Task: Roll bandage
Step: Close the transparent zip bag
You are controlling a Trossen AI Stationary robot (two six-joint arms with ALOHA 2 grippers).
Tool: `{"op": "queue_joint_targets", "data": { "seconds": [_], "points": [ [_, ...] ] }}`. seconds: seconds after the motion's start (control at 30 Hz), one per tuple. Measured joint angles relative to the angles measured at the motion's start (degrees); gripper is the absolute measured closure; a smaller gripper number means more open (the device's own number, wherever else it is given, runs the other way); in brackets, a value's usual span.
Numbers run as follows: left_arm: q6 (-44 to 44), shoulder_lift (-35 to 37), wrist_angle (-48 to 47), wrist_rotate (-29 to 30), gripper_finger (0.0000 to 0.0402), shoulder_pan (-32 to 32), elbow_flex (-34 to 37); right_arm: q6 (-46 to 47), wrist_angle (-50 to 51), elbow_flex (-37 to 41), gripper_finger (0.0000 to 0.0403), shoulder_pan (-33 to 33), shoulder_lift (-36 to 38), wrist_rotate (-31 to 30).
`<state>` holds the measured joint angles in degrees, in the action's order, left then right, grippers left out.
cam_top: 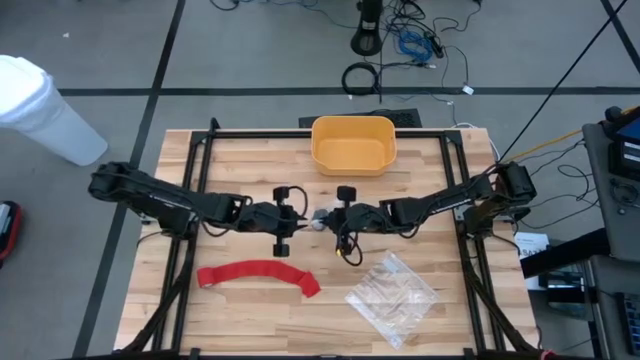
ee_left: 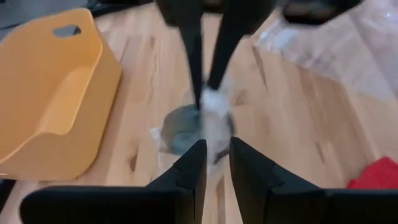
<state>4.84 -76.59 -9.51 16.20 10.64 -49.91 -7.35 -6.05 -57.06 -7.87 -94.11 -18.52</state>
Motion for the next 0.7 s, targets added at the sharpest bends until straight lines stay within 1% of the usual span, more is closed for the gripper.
{"op": "queue_joint_targets", "data": {
  "seconds": [0.13,0.4,0.47,0.6,0.7],
  "points": [
    [0.49,-0.73,0.76,-0.14,0.0326,0.13,0.02,2.2,3.01,-3.39,0.0403,-0.67,0.02,3.9],
    [3.18,-0.8,4.22,-0.17,0.0331,0.06,0.02,2.77,4.96,-4.65,0.0403,-1.25,0.04,3.89],
    [3.29,-0.8,4.32,-0.28,0.0344,0.23,0.03,4.07,5.3,-4.65,0.0403,-1.25,0.04,3.89],
    [4.54,-0.8,4.38,-2.54,0.0391,0.64,0.04,6.65,5.72,-4.65,0.0403,-1.17,0.04,3.72],
    [4.52,-0.8,4.06,-5.18,0.0395,0.76,0.04,7.42,5.84,-4.72,0.0403,-1.13,0.04,3.89]
  ]
}}
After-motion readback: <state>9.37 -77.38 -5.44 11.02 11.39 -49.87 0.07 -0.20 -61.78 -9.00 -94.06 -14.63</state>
